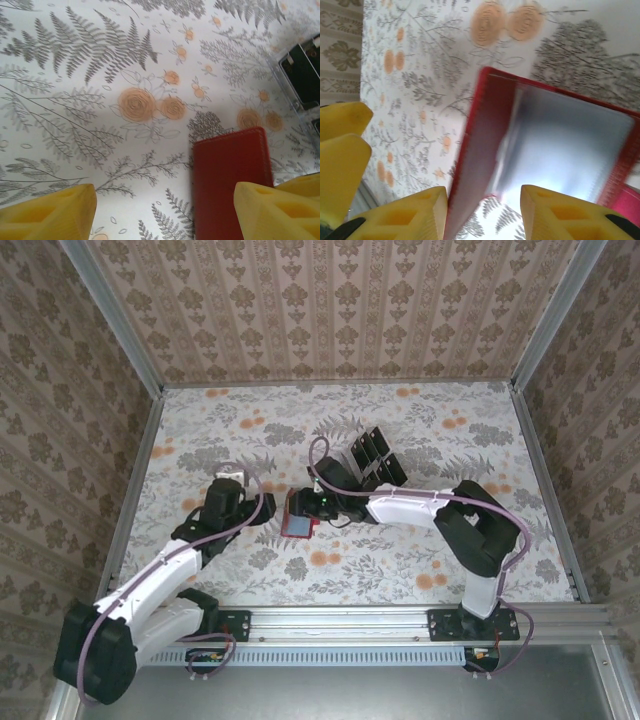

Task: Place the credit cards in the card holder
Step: Open the card holder at the center of the table.

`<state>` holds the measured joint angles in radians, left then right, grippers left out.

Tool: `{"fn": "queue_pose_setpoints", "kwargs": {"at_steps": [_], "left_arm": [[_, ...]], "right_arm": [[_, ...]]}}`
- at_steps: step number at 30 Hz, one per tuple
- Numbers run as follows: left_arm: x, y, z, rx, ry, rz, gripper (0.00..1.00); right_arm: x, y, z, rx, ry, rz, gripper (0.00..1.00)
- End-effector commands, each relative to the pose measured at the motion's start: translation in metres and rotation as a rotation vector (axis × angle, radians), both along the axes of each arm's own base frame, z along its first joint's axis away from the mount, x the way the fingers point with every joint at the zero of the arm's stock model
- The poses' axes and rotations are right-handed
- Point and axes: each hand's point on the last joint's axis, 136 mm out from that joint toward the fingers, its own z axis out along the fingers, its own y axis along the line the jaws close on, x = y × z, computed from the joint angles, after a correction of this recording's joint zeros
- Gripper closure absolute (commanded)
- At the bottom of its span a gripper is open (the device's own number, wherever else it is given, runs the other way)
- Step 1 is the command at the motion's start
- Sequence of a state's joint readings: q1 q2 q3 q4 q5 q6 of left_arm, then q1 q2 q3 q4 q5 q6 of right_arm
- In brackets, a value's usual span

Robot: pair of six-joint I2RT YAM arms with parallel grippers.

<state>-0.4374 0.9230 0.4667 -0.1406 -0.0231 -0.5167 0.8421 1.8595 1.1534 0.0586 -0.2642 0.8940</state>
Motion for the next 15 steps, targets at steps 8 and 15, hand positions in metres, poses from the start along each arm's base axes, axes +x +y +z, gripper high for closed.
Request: {"fn": "queue_pose_setpoints", "kwargs": {"at_steps": [8, 15], "left_arm": [[-0.005, 0.016, 0.007, -0.04, 0.004, 0.051, 0.27], [-0.011, 0.027, 0.012, -0.043, -0.008, 0.085, 0.27]], "right_arm": [[0.005, 0.047, -0.019, 0.015, 0.061, 0.06, 0.57], [0.007, 0.056, -0.055, -0.032, 0.115, 0.062, 0.5]]}}
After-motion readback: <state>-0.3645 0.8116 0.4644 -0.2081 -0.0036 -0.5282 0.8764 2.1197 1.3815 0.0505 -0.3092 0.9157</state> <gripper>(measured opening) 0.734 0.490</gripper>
